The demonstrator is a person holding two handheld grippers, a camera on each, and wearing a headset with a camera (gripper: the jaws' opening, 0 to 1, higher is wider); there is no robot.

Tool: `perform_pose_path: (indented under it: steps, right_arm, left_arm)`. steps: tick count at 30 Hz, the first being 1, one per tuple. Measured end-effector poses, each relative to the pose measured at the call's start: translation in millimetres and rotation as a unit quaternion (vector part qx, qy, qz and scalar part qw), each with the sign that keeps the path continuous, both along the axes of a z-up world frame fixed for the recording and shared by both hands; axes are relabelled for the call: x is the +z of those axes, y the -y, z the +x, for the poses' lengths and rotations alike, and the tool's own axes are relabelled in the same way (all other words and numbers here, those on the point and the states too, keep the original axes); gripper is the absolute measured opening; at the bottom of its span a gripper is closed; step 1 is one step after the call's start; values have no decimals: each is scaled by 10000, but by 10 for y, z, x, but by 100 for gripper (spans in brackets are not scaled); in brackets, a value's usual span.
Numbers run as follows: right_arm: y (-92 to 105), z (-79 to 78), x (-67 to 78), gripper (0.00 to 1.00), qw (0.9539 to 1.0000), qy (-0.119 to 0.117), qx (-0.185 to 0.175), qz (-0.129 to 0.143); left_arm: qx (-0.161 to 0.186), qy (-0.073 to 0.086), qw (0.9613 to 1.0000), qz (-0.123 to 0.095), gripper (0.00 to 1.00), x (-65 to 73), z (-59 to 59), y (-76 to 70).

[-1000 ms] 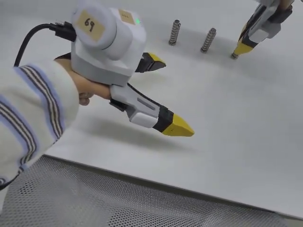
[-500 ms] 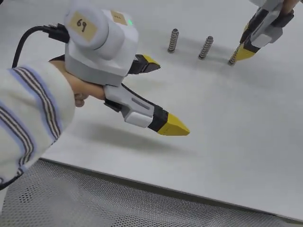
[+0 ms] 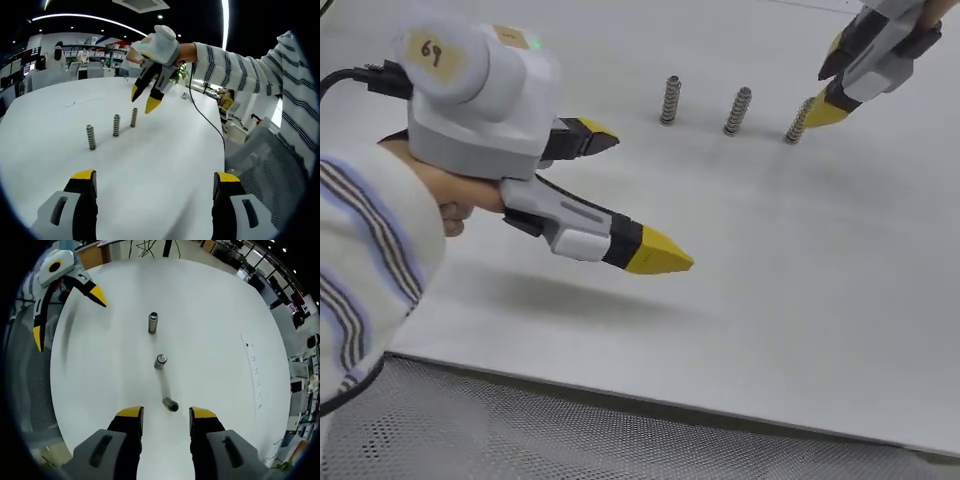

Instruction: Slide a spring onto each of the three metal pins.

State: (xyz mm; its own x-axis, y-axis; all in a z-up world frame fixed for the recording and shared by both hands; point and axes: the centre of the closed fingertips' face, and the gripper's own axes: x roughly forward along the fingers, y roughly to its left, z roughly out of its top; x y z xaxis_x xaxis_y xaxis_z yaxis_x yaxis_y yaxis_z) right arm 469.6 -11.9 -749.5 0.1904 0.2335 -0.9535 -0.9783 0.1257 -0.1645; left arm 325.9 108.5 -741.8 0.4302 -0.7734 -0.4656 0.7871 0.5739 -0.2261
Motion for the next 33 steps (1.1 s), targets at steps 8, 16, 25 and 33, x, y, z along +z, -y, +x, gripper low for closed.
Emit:
perform_pose_path:
  steps: [8,16,25,33]
  right_arm:
    - [-8,-173,136,53,9965,383,-174,724]
    - [32,-429,99,63,9903,467,-479,1220]
    - [-23,-721,124,83,9619,702,-1238,2333]
    - [33,-879,119,88,9350,753,-1789,2969]
  left_arm:
    - [196,33,9998,-25,94,37,13,-96]
    - [317,199,9993,52,95,73,38,-107]
    - [457,251,9985,154,96,56,54,-134]
    - [471,262,9982,259,98,44,7,-141]
